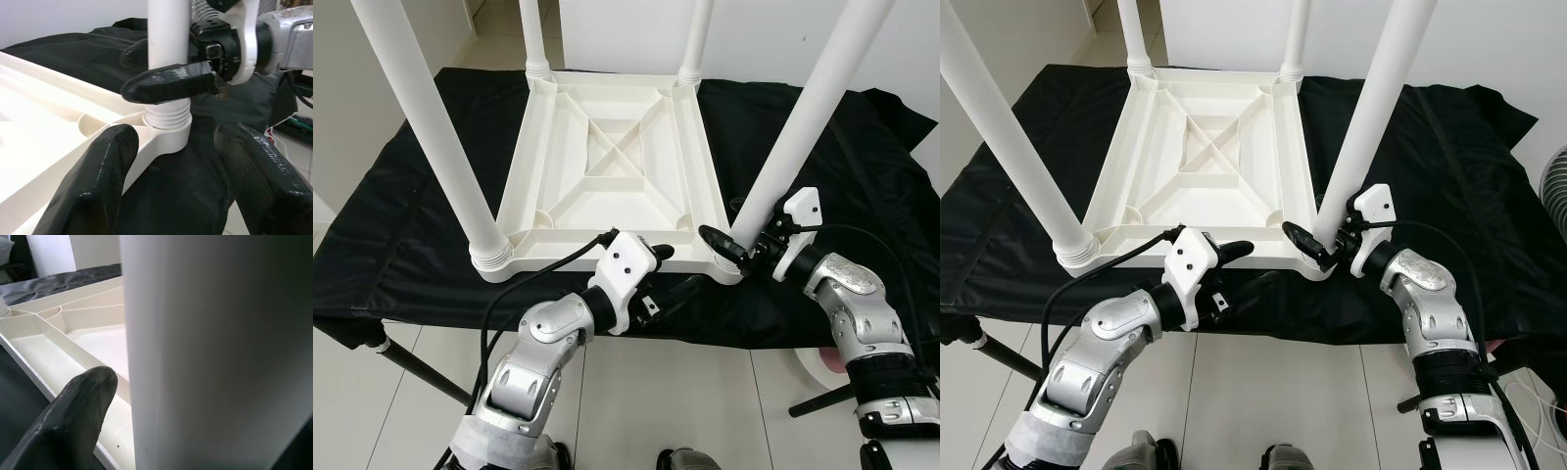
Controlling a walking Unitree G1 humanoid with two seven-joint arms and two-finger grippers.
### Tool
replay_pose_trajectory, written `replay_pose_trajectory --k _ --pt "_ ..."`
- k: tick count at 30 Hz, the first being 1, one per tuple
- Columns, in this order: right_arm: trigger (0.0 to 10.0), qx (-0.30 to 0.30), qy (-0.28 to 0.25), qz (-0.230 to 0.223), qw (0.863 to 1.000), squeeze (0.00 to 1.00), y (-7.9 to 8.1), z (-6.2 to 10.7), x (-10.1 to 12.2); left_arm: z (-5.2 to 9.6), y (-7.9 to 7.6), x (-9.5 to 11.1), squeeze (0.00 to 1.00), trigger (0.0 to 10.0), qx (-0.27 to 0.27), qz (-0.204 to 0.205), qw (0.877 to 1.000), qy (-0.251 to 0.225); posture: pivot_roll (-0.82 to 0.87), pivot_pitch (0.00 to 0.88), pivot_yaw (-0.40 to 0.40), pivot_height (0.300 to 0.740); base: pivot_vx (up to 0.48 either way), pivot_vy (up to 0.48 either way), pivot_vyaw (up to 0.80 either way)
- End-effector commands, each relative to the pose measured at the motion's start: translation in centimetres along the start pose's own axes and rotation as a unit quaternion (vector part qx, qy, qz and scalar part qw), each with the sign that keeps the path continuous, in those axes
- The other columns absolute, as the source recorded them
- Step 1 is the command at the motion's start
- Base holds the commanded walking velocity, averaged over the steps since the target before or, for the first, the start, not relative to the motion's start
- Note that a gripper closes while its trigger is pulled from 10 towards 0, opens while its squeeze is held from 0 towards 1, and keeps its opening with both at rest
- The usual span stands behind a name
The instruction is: Building children table
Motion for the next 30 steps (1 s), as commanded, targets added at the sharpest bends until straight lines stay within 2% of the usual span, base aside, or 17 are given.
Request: replay_pose_trajectory --k 1,2,3,9,10,18,19,20,21,23,24,25,27,28,30 --pt "4.8 0.017 0.013 0.003 1.000 0.00 0.6 -0.7 -0.6 0.1 0.0 0.1 0.00 10.0 0.002 -0.002 1.000 0.000 -0.09 0.089 -0.009 0.740 0.000 0.000 0.00" --pt "4.8 0.017 0.013 0.003 1.000 0.00 0.6 -0.7 -0.6 0.1 0.0 0.1 0.00 10.0 0.002 -0.002 1.000 0.000 -0.09 0.089 -0.009 0.740 0.000 0.000 0.00" --pt "3.1 0.017 0.013 0.002 1.000 0.00 0.6 -0.6 -0.7 0.0 0.1 0.2 0.00 10.0 0.003 -0.004 1.000 -0.001 -0.09 0.086 0.001 0.740 0.000 0.000 0.00" --pt "3.1 0.017 0.013 0.001 1.000 0.00 0.6 -0.6 -0.9 -0.1 0.1 0.3 0.00 10.0 0.004 -0.005 1.000 -0.002 -0.09 0.086 0.001 0.740 0.000 0.000 0.00" --pt "0.0 0.017 0.013 0.000 1.000 0.00 0.6 -0.5 -1.1 -0.1 0.0 0.3 0.00 10.0 0.004 -0.004 1.000 -0.003 -0.09 0.086 0.008 0.740 0.000 0.000 0.00" --pt "0.0 0.015 0.014 -0.004 1.000 0.00 0.7 -0.4 -1.4 -0.2 0.1 0.4 0.00 10.0 0.007 -0.002 1.000 -0.004 -0.10 0.087 0.012 0.740 0.000 0.000 0.00" --pt "3.6 0.009 0.012 -0.002 1.000 0.00 0.7 -0.4 -1.5 -0.2 0.2 0.4 0.00 10.0 0.009 -0.002 1.000 -0.004 -0.10 0.086 0.011 0.740 0.000 0.000 0.00" --pt "3.6 0.009 0.012 -0.002 1.000 0.00 0.7 -0.4 -1.5 -0.2 0.2 0.4 0.00 10.0 0.009 -0.002 1.000 -0.004 -0.10 0.086 0.011 0.740 0.000 0.000 0.00" --pt "10.0 -0.009 0.006 -0.008 1.000 0.00 0.7 -0.6 -1.4 -0.3 0.3 0.4 0.00 10.0 0.011 -0.002 1.000 -0.004 -0.10 0.084 0.010 0.740 0.000 0.000 0.00" --pt "10.0 -0.009 0.006 -0.008 1.000 0.00 0.7 -0.6 -1.4 -0.3 0.3 0.4 0.00 10.0 0.011 -0.002 1.000 -0.004 -0.10 0.084 0.010 0.740 0.000 0.000 0.00" --pt "10.0 -0.035 0.000 -0.009 0.999 0.00 0.6 -0.7 -1.4 -0.3 0.3 0.5 0.00 10.0 0.013 -0.002 1.000 -0.005 -0.10 0.084 0.010 0.740 0.000 0.000 0.00" --pt "10.0 -0.035 0.000 -0.009 0.999 0.00 0.6 -0.7 -1.4 -0.3 0.3 0.5 0.00 10.0 0.013 -0.002 1.000 -0.005 -0.10 0.084 0.010 0.740 0.000 0.000 0.00" --pt "10.0 -0.111 -0.008 -0.019 0.994 0.00 0.3 -1.0 -1.7 -0.5 0.3 0.6 0.00 10.0 0.017 -0.001 1.000 -0.007 -0.10 0.081 0.007 0.740 0.000 0.000 0.00" --pt "10.0 -0.111 -0.008 -0.019 0.994 0.00 0.3 -1.0 -1.7 -0.5 0.3 0.6 0.00 10.0 0.017 -0.001 1.000 -0.007 -0.10 0.081 0.007 0.740 0.000 0.000 0.00" --pt "10.0 -0.161 -0.018 -0.024 0.986 0.00 0.4 -1.1 -1.8 -0.5 0.3 0.6 0.00 10.0 0.019 0.000 1.000 -0.009 -0.10 0.080 0.008 0.740 0.000 0.000 0.00"
Point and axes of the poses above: a point about 5 cm out from each wrist's last joint towards the gripper, its own z axis pointing back from the gripper into the wrist, its own x axis along the axis of the wrist's last joint, y = z × x, the point moved 4 cm from there along -z, pointing out of the wrist towards the gripper, and after that the axes turned 13 degrees about -z, right-handed, at the moved point
